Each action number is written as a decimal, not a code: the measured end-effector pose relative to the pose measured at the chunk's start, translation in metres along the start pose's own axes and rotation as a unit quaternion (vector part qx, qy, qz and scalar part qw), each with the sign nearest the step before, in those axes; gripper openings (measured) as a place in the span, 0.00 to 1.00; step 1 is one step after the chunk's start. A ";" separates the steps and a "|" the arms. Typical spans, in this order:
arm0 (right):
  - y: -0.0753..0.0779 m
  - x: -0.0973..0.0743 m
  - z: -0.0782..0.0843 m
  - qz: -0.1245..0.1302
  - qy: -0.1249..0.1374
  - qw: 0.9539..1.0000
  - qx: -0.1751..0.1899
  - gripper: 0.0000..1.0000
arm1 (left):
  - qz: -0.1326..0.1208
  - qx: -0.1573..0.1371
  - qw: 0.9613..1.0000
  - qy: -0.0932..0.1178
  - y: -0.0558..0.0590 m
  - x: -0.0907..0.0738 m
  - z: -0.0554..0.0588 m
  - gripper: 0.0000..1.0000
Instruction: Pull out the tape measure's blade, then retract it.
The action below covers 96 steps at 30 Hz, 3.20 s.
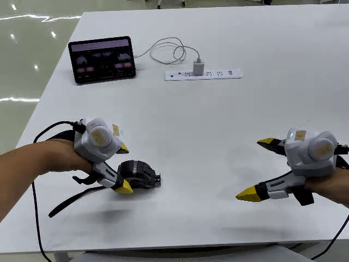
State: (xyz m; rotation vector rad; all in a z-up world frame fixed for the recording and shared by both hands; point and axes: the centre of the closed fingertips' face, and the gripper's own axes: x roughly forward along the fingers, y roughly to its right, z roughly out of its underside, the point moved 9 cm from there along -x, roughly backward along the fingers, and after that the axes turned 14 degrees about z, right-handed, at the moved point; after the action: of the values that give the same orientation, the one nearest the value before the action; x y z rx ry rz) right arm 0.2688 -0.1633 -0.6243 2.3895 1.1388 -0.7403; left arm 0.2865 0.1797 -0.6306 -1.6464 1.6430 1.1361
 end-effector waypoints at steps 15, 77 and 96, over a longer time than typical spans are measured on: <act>-0.016 0.026 -0.021 -0.037 0.007 0.999 -0.028 1.00 | 0.012 0.014 1.000 -0.022 -0.008 0.007 -0.007 0.50; -0.095 0.156 -0.063 -0.165 0.010 0.975 -0.152 0.41 | 0.005 0.058 0.996 -0.067 -0.007 0.023 -0.009 0.32; -0.107 0.175 -0.064 -0.162 0.000 0.969 -0.187 0.15 | 0.000 0.054 0.996 -0.065 -0.006 0.023 -0.008 0.32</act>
State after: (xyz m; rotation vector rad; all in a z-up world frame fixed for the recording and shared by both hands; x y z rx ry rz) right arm 0.2951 0.0383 -0.6930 1.9163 1.5381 -0.5611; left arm 0.2913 0.1616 -0.6476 -1.4730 1.5923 1.1106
